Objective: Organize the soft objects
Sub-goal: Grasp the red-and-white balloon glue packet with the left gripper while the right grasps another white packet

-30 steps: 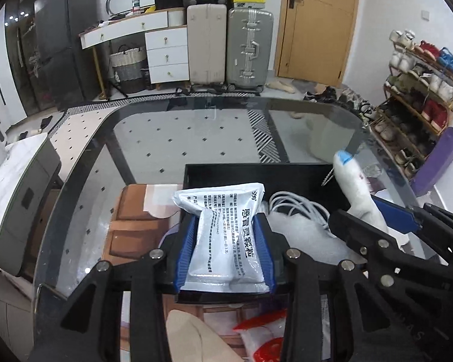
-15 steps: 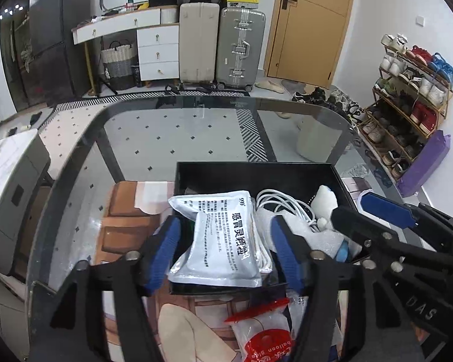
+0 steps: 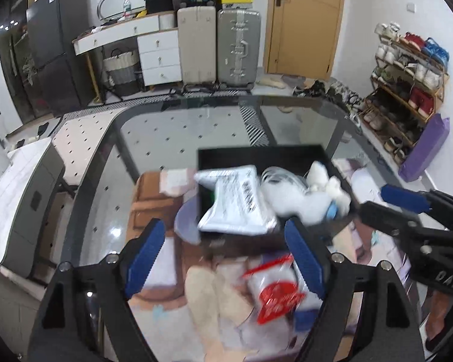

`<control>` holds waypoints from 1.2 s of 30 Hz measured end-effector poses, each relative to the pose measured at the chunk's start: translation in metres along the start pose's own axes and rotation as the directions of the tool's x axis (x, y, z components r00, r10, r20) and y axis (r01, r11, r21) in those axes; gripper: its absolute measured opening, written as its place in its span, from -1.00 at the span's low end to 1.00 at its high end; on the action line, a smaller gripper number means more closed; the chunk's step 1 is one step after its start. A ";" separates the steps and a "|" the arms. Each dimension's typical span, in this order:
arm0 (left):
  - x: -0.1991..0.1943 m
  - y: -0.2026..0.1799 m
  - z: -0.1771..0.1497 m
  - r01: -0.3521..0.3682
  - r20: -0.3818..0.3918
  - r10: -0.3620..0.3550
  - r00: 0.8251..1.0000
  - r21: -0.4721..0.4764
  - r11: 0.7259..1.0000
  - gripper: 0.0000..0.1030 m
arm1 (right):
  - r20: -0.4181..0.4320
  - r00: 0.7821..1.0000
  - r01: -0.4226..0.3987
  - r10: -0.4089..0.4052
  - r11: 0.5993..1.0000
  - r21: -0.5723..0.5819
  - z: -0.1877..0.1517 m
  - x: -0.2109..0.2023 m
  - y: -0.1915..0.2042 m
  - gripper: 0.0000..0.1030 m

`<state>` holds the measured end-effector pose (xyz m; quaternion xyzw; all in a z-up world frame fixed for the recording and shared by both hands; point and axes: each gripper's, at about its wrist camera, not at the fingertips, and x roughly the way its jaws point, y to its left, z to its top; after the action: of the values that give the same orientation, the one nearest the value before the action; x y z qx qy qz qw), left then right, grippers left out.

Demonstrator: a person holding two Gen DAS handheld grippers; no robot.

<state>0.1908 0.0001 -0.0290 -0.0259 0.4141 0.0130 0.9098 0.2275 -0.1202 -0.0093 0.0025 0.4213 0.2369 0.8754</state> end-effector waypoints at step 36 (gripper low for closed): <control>0.059 -0.042 -0.051 0.074 -0.227 -0.047 0.973 0.114 0.991 0.04 | -0.205 0.979 0.015 -0.012 1.000 0.012 -0.060 0.045 -0.017 0.18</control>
<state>0.1931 -0.0451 -0.1049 0.0158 0.5127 -0.0430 0.8573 0.2139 -0.1278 -0.0850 -0.0187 0.5110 0.2272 0.8288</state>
